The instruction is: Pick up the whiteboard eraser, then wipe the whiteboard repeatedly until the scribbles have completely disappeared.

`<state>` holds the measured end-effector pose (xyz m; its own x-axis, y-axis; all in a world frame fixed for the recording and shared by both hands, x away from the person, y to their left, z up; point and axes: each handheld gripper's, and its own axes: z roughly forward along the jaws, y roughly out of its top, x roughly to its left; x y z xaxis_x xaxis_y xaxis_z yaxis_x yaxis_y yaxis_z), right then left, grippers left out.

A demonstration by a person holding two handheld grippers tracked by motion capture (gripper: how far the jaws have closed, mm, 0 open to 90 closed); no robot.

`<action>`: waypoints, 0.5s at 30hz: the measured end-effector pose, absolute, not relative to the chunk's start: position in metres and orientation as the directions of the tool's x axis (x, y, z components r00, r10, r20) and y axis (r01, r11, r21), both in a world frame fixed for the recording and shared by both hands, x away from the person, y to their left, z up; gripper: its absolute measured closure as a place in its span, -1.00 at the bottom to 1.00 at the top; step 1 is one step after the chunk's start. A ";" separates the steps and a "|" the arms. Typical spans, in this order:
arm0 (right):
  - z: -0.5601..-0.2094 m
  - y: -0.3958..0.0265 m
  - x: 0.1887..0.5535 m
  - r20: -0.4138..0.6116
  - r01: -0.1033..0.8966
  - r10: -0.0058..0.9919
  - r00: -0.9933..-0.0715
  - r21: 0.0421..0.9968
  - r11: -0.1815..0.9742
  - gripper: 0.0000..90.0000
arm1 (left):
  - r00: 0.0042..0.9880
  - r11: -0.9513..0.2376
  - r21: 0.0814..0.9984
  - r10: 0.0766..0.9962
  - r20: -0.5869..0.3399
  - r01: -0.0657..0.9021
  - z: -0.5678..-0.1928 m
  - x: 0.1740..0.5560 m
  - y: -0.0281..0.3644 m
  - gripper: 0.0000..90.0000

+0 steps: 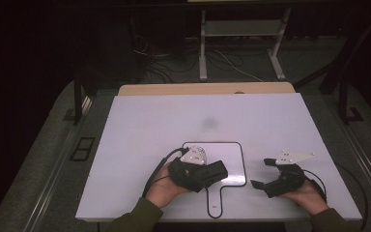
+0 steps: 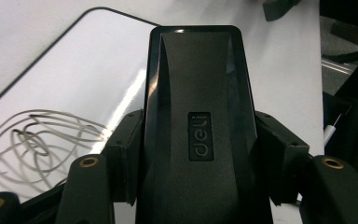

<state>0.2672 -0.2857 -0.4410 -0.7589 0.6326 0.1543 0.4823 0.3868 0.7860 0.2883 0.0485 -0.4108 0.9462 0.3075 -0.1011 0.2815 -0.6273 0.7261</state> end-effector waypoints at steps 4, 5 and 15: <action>-0.441 -0.286 0.266 0.152 0.480 0.631 -0.761 0.786 0.390 -1.00 | 0.943 -0.618 0.732 0.317 -0.101 0.286 -0.407 0.292 0.052 -0.12; -0.441 -0.286 0.266 0.151 0.479 0.632 -0.761 0.787 0.389 -1.00 | 0.941 -0.613 0.735 0.322 -0.104 0.291 -0.407 0.293 0.053 -0.12; -0.441 -0.285 0.269 0.159 0.484 0.635 -0.756 0.789 0.379 -1.00 | 0.935 -0.588 0.748 0.334 -0.120 0.307 -0.396 0.313 0.063 -0.13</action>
<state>0.2686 -0.2854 -0.4412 -0.7557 0.6353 0.1592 0.4843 0.3785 0.7888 0.3133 0.0625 -0.3962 0.9347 0.3343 -0.1204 0.3068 -0.5884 0.7481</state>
